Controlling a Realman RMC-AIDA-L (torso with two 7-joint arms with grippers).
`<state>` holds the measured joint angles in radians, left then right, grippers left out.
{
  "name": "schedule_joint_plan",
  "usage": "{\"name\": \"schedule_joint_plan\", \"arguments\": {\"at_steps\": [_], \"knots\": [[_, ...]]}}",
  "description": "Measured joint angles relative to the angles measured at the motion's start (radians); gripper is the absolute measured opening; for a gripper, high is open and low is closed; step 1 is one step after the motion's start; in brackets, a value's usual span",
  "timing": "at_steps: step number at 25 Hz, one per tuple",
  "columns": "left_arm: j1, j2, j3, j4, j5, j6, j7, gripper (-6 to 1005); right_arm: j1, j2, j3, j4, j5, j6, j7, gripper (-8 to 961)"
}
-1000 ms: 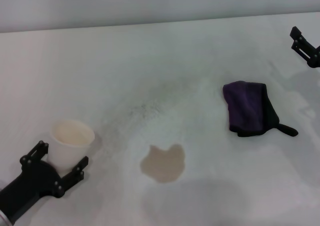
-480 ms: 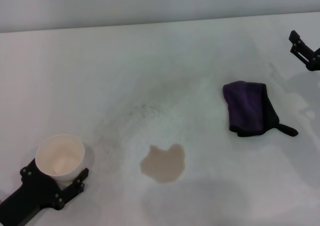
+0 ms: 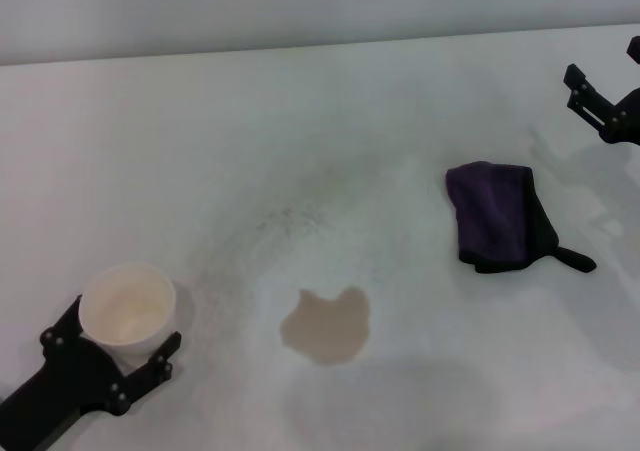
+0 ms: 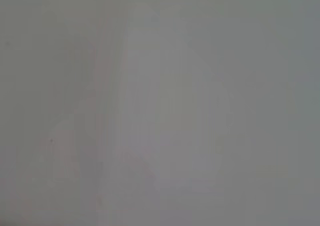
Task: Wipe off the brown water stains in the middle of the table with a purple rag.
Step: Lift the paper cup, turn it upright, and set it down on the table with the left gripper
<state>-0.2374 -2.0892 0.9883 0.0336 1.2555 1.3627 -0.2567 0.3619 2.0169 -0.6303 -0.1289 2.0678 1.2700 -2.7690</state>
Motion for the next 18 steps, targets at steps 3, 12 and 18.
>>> {"name": "schedule_joint_plan", "arguments": {"at_steps": [3, 12, 18], "knots": [[0.018, 0.000, 0.001, 0.000, -0.023, 0.030, 0.042, 882, 0.000, 0.000, -0.002, -0.001, 0.000, -0.001, 0.000, 870], [0.051, -0.003, 0.002, -0.033, -0.080, 0.065, 0.133, 882, -0.003, 0.000, -0.002, -0.001, 0.000, 0.010, 0.000, 869], [0.050, -0.001, 0.002, -0.052, -0.083, 0.062, 0.134, 883, -0.008, 0.000, -0.005, -0.001, 0.000, 0.021, 0.000, 869]]}}
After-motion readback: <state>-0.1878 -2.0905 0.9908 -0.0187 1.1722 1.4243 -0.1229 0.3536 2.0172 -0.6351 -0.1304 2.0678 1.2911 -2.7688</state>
